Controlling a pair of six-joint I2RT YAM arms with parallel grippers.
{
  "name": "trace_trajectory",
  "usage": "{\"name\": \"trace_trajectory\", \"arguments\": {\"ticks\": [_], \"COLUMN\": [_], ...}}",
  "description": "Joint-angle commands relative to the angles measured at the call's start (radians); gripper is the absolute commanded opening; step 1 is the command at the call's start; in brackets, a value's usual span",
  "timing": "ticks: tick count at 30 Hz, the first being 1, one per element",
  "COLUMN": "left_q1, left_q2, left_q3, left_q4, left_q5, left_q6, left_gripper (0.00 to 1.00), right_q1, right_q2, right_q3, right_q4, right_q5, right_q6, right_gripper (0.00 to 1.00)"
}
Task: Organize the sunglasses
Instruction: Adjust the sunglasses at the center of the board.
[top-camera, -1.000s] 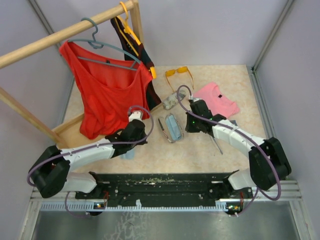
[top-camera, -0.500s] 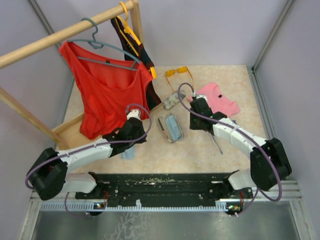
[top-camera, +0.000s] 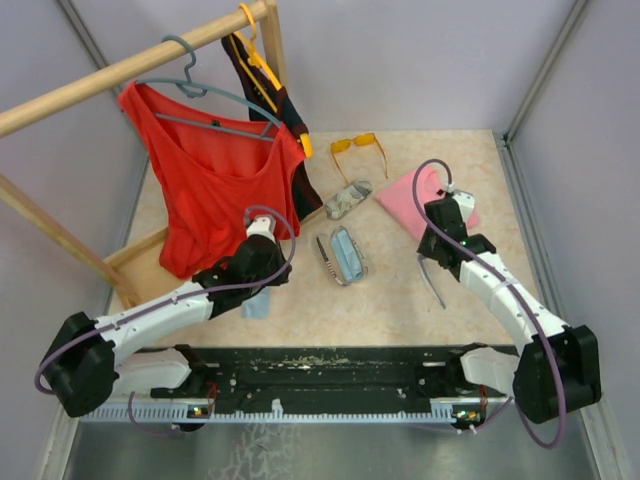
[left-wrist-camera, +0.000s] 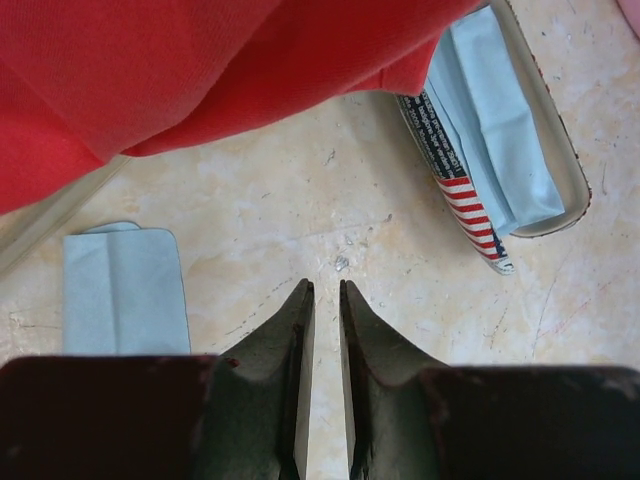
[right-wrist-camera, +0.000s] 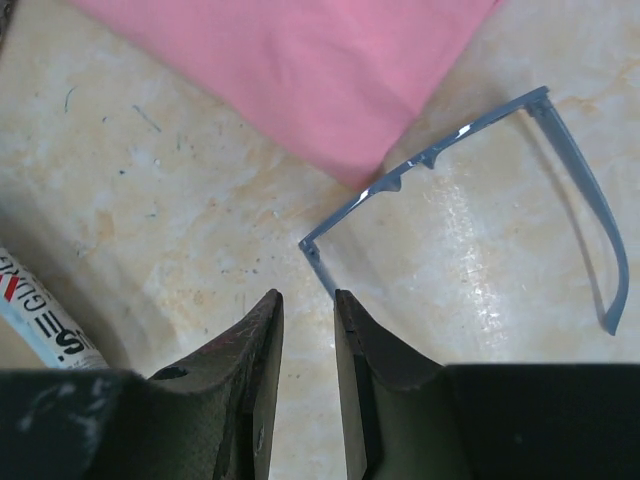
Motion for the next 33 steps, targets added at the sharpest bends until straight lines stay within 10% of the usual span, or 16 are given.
{"name": "trace_trajectory", "arguments": {"ticks": [1, 17, 33], "left_q1": [0.007, 0.007, 0.007], "left_q2": [-0.024, -0.048, -0.080], "left_q3": [0.016, -0.005, -0.018], "left_q4": [-0.027, -0.025, -0.042], "left_q5": [0.017, 0.045, 0.030], "left_q6": [0.016, 0.018, 0.023], "left_gripper": [0.22, 0.22, 0.22], "right_q1": [-0.043, -0.044, -0.046], "right_q2": [0.016, 0.100, 0.268], "right_q3": [0.033, 0.024, 0.040], "right_q4": [0.003, -0.105, -0.073], "right_q5": [-0.022, -0.057, -0.022], "right_q6": [-0.018, -0.102, -0.130], "right_gripper": [0.28, 0.52, 0.32]}}
